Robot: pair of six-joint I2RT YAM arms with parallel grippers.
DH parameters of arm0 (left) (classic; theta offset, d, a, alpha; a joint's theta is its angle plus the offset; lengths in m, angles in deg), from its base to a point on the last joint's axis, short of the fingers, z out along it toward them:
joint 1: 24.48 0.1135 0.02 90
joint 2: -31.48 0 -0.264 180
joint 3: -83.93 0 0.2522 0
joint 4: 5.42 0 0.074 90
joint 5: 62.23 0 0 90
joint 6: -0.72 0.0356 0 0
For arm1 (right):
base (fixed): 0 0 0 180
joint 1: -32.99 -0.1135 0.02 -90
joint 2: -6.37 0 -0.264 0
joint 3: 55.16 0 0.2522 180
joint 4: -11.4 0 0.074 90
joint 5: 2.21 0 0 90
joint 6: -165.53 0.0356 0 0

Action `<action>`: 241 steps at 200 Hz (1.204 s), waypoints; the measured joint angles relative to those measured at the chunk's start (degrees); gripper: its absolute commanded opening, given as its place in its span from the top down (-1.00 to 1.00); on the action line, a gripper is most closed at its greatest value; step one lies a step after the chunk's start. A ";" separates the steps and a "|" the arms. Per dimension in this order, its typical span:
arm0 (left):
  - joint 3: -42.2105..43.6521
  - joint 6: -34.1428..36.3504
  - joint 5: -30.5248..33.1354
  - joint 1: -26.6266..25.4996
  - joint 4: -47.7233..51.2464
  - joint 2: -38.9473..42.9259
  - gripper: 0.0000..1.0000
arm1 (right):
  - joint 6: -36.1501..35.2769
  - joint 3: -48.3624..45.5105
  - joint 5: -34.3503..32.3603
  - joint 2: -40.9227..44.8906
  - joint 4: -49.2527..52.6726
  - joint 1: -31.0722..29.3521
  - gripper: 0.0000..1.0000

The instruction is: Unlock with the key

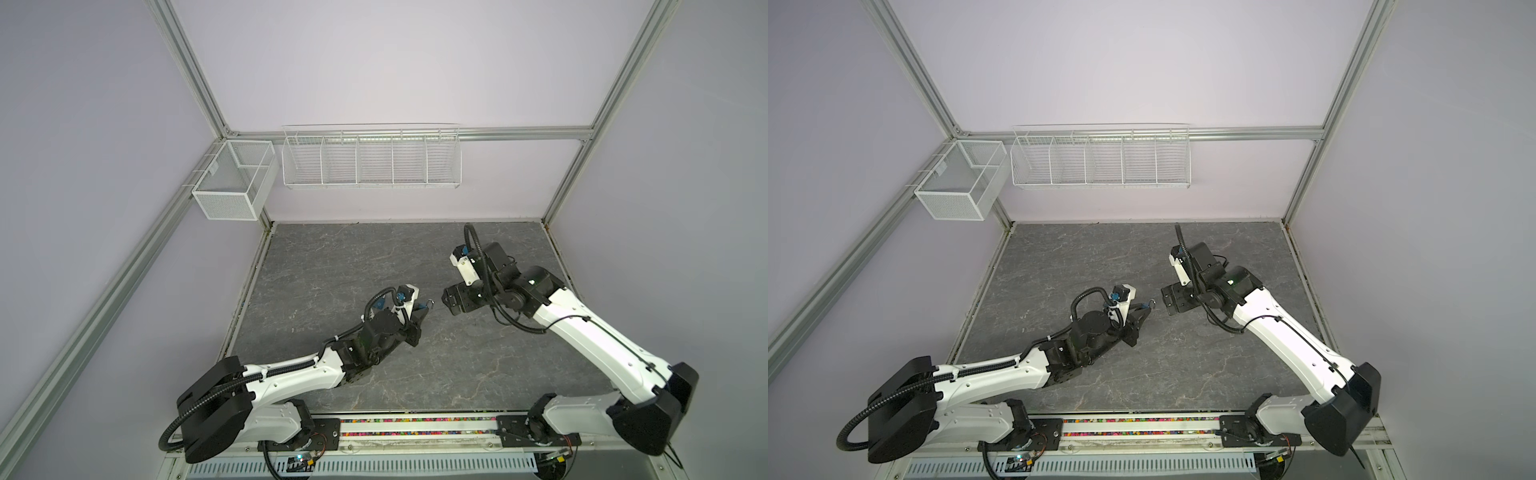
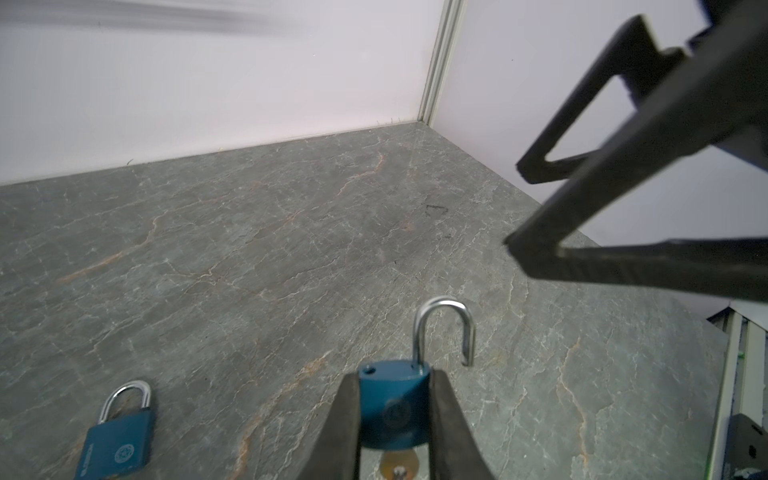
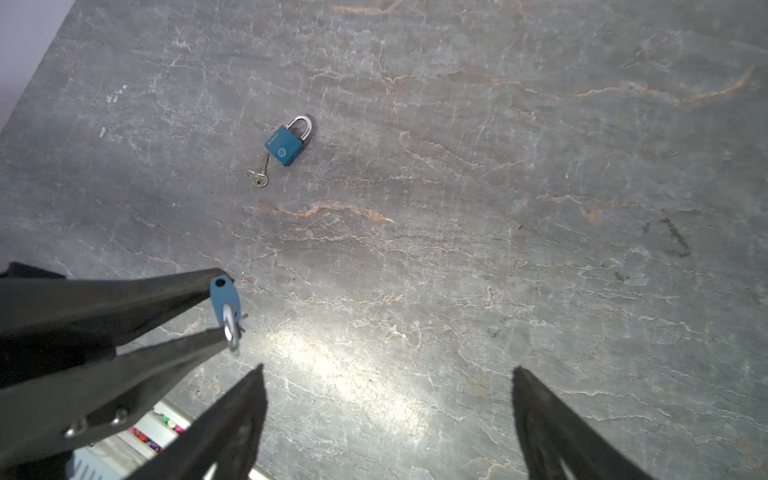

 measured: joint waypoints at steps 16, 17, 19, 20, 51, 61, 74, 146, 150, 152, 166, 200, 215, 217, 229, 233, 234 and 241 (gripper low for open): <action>-2.05 -2.73 0.39 -0.02 2.38 -0.61 1.00 | 2.16 -2.38 -1.09 4.37 -0.66 0.04 -0.78; -2.14 -2.84 0.42 -0.04 2.47 -0.66 1.00 | 2.27 -2.49 -1.18 4.61 -0.66 0.04 -0.78; -2.51 -3.39 0.50 -0.07 2.97 -0.81 1.00 | 2.69 -2.69 -1.42 5.20 -0.66 0.04 -0.78; -2.71 -3.63 0.61 -0.07 3.21 -0.87 1.00 | 2.93 -2.91 -1.66 5.79 -0.66 0.04 -0.78; -7.96 -9.90 1.92 -0.85 10.56 -4.15 1.00 | 7.76 -3.52 -3.96 12.83 -0.61 0.04 -0.78; -9.90 -12.37 2.05 -1.18 13.11 -5.57 1.00 | 9.49 -3.50 -4.70 14.69 -0.48 0.04 -0.78; -12.26 -15.43 1.90 -1.57 15.72 -7.58 1.00 | 11.58 -3.50 -5.49 16.87 0.04 0.04 -0.77; -25.53 -26.95 1.49 -3.39 27.06 -24.02 1.00 | 19.37 -3.37 -8.11 25.09 5.86 0.04 -0.76; -26.36 -27.21 1.36 -3.43 27.61 -25.00 1.00 | 19.76 -3.28 -8.20 25.22 6.47 0.04 -0.76; -26.86 -27.47 1.25 -3.45 28.04 -25.46 1.00 | 19.85 -3.26 -8.20 25.24 6.58 0.04 -0.76; -31.01 -28.83 0.79 -3.72 30.97 -29.79 1.00 | 20.96 -2.73 -8.22 25.51 8.28 0.04 -0.76; -40.13 -32.20 0.37 -4.09 37.66 -38.32 1.00 | 22.56 -2.14 -7.96 26.86 10.29 0.04 -0.76; -42.86 -33.64 0.52 -4.13 40.54 -41.00 1.00 | 22.84 -1.46 -7.72 27.50 11.15 0.04 -0.76; -43.23 -33.81 0.57 -4.13 40.96 -41.33 1.00 | 22.88 -1.38 -7.67 27.58 11.21 0.04 -0.76; -45.13 -34.67 0.63 -4.13 43.17 -43.15 1.00 | 22.99 -1.18 -7.52 28.30 11.45 0.04 -0.76; -45.79 -34.95 0.66 -4.13 43.91 -43.87 1.00 | 22.99 -1.16 -7.50 28.52 11.52 0.04 -0.76; -45.99 -35.04 0.66 -4.13 44.13 -44.00 1.00 | 22.99 -1.14 -7.50 28.63 11.56 0.04 -0.76; -46.99 -35.47 0.76 -4.13 45.29 -44.87 1.00 | 22.99 -1.14 -7.52 29.18 11.76 0.04 -0.76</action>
